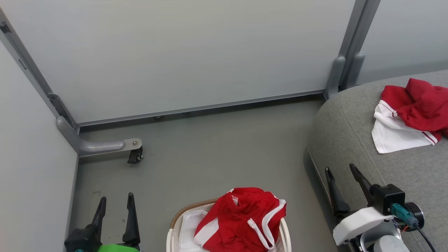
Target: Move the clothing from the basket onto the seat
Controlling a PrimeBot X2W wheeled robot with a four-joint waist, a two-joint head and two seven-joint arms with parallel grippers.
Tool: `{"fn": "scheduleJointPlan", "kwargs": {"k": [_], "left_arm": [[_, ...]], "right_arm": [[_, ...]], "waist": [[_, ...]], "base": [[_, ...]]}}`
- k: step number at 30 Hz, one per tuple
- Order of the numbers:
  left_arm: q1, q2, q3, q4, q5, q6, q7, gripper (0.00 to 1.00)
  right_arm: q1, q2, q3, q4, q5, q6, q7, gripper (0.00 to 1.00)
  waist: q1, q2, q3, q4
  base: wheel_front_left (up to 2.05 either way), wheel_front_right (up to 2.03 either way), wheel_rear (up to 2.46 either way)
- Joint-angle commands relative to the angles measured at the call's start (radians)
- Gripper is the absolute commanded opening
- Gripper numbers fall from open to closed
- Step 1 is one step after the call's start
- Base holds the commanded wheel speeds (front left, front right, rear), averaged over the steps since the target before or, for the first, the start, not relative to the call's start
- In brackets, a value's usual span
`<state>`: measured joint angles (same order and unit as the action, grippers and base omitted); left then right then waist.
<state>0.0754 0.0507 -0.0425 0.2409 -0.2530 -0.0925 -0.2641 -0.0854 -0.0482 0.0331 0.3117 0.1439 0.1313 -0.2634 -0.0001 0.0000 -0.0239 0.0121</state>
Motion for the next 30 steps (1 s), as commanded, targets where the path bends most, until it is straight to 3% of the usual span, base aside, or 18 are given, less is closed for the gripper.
{"fn": "scheduleJointPlan", "kwargs": {"k": [1,19,30], "left_arm": [[-0.004,0.0,-0.003,0.0,-0.006,0.003,0.0,1.0],[-0.028,0.0,-0.035,0.008,-0.007,0.002,0.0,1.0],[-0.188,0.0,-0.117,0.091,0.061,-0.021,0.0,1.0]], "right_arm": [[0.013,-0.004,-0.002,-0.006,-0.002,-0.001,-0.002,1.0],[-0.007,-0.004,0.003,-0.019,-0.014,-0.001,-0.002,1.0],[-0.1,-0.004,0.001,-0.051,-0.059,-0.001,-0.002,1.0]], "waist": [[0.0001,0.0,0.001,-0.001],[0.0001,0.0,0.025,-0.007],[0.0001,0.0,0.16,-0.065]], "base": [[0.0,0.0,0.0],[0.0,0.0,0.0],[0.0,0.0,0.0]]}}
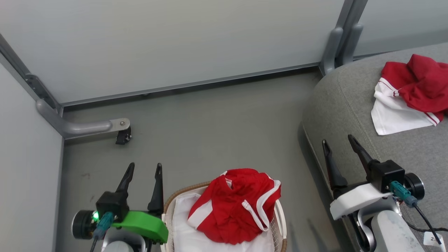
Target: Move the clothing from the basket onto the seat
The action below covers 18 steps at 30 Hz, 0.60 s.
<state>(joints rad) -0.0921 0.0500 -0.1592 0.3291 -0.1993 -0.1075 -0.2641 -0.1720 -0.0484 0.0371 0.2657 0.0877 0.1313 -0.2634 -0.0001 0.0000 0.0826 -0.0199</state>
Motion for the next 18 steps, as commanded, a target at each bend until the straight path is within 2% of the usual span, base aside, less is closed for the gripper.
{"fn": "scheduleJointPlan", "kwargs": {"k": [1,11,18], "left_arm": [[-0.052,0.003,-0.02,0.029,0.021,-0.008,0.0,1.0],[-0.388,0.008,-0.212,0.279,0.122,-0.022,0.0,1.0],[-0.563,0.049,-0.394,0.468,0.116,-0.024,0.0,1.0]], "right_arm": [[-0.026,-0.004,-0.008,-0.01,-0.006,-0.001,-0.002,1.0],[-0.131,-0.004,-0.022,-0.053,-0.007,-0.001,-0.002,1.0],[-0.192,-0.003,-0.019,-0.071,0.041,-0.001,-0.002,1.0]], "waist": [[0.0001,0.0,0.074,-0.042],[0.0001,0.0,0.303,-0.164],[0.0001,0.0,0.461,-0.257]], "base": [[0.0,0.0,0.0],[0.0,0.0,0.0],[0.0,0.0,0.0]]}}
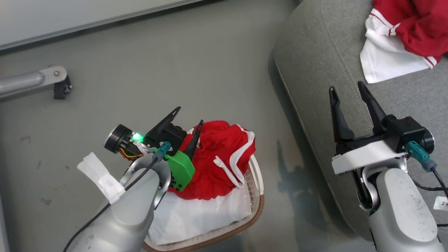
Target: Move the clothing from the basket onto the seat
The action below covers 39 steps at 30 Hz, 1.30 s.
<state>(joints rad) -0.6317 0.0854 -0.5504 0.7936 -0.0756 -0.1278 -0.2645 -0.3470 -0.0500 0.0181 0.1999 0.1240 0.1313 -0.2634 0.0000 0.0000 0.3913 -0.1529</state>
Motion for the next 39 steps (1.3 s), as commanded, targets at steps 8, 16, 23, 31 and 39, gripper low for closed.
{"fn": "scheduleJointPlan", "kwargs": {"k": [8,16,23,31,39], "left_arm": [[-0.135,0.059,-0.2,0.189,-0.062,-0.003,0.039,1.0],[-0.198,0.105,-0.331,0.273,-0.146,-0.003,0.088,1.0],[-0.241,0.135,-0.333,0.359,-0.183,0.018,0.155,1.0],[-0.218,0.14,-0.334,0.437,-0.205,0.035,0.256,1.0],[-0.22,0.134,-0.334,0.449,-0.213,0.073,0.253,1.0]], "right_arm": [[-0.065,-0.001,0.039,-0.02,0.072,-0.001,-0.002,1.0],[-0.078,-0.001,0.072,-0.017,0.115,-0.001,-0.002,1.0],[-0.081,-0.001,0.092,-0.016,0.142,-0.001,-0.002,1.0],[-0.079,-0.001,0.114,-0.011,0.169,-0.001,-0.002,1.0],[-0.09,-0.001,0.134,-0.018,0.179,-0.001,-0.002,1.0]], "waist": [[0.0,0.0,0.284,-0.207],[0.0,0.0,0.352,-0.25],[0.0,0.0,0.37,-0.27],[0.0,0.0,0.375,-0.279],[0.0,0.0,0.389,-0.287]], "base": [[0.0,0.0,0.0],[0.0,0.0,0.0],[0.0,0.0,0.0],[0.0,0.0,0.0],[0.0,0.0,0.0]]}}
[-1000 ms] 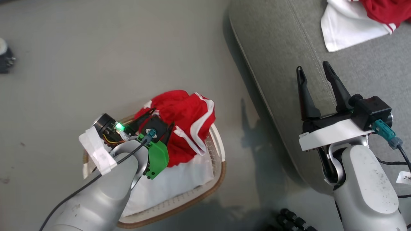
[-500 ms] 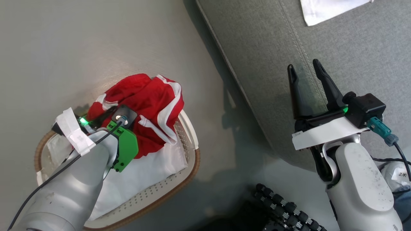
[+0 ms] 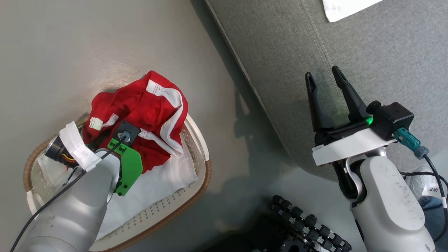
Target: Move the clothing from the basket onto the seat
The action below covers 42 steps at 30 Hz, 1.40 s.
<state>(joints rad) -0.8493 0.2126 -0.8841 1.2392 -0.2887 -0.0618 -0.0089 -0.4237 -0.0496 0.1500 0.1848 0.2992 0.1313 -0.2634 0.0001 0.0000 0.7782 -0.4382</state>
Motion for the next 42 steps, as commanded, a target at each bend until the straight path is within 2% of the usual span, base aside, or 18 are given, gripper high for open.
{"fn": "scheduleJointPlan", "kwargs": {"k": [1,10,11,12,13,14,26,34,42], "left_arm": [[-0.007,0.006,0.002,0.004,-0.003,0.017,-0.007,1.0],[-0.045,0.005,-0.007,0.007,-0.001,0.072,-0.033,1.0],[-0.045,0.0,-0.007,0.008,-0.004,0.073,-0.033,0.64],[-0.043,-0.003,-0.009,0.008,-0.006,0.071,-0.032,0.44],[-0.042,-0.006,-0.011,0.008,-0.007,0.068,-0.033,0.06],[-0.039,-0.008,-0.012,0.007,-0.008,0.064,-0.034,0.0],[0.034,-0.054,-0.02,-0.029,-0.041,0.032,-0.116,0.0],[0.104,-0.085,-0.012,-0.09,-0.068,0.031,-0.216,0.0],[0.174,-0.102,-0.012,-0.244,-0.078,0.021,-0.255,0.0]], "right_arm": [[-0.014,-0.002,0.004,-0.004,0.005,-0.001,-0.002,1.0],[-0.02,-0.002,0.024,-0.013,0.022,-0.001,-0.002,1.0],[-0.02,-0.002,0.026,-0.012,0.023,-0.001,-0.002,1.0],[-0.02,-0.002,0.026,-0.011,0.024,-0.001,-0.002,1.0],[-0.02,-0.002,0.027,-0.01,0.024,-0.001,-0.002,1.0],[-0.021,-0.002,0.027,-0.009,0.025,-0.001,-0.002,1.0],[0.001,-0.002,0.0,0.017,-0.009,-0.001,-0.002,1.0],[0.037,-0.002,-0.046,0.041,-0.078,-0.001,-0.002,1.0],[0.099,-0.003,-0.104,0.067,-0.162,-0.001,-0.002,1.0]], "waist": [[-0.0001,0.0,0.006,-0.002],[-0.0001,0.0,0.043,-0.014],[-0.0001,0.0,0.045,-0.013],[-0.0001,0.0,0.046,-0.013],[-0.0001,0.0,0.046,-0.013],[-0.0001,0.0,0.046,-0.013],[-0.0001,0.0,-0.04,0.031],[-0.0001,0.0,-0.184,0.102],[-0.0001,0.0,-0.37,0.196]], "base": [[0.0,0.0,0.0],[0.0,0.0,0.0],[0.0,0.0,0.0],[0.0,0.0,0.0],[0.0,0.0,0.0],[0.0,0.0,0.0],[0.0,0.0,0.0],[0.0,0.0,0.0],[0.0,0.0,0.0]]}}
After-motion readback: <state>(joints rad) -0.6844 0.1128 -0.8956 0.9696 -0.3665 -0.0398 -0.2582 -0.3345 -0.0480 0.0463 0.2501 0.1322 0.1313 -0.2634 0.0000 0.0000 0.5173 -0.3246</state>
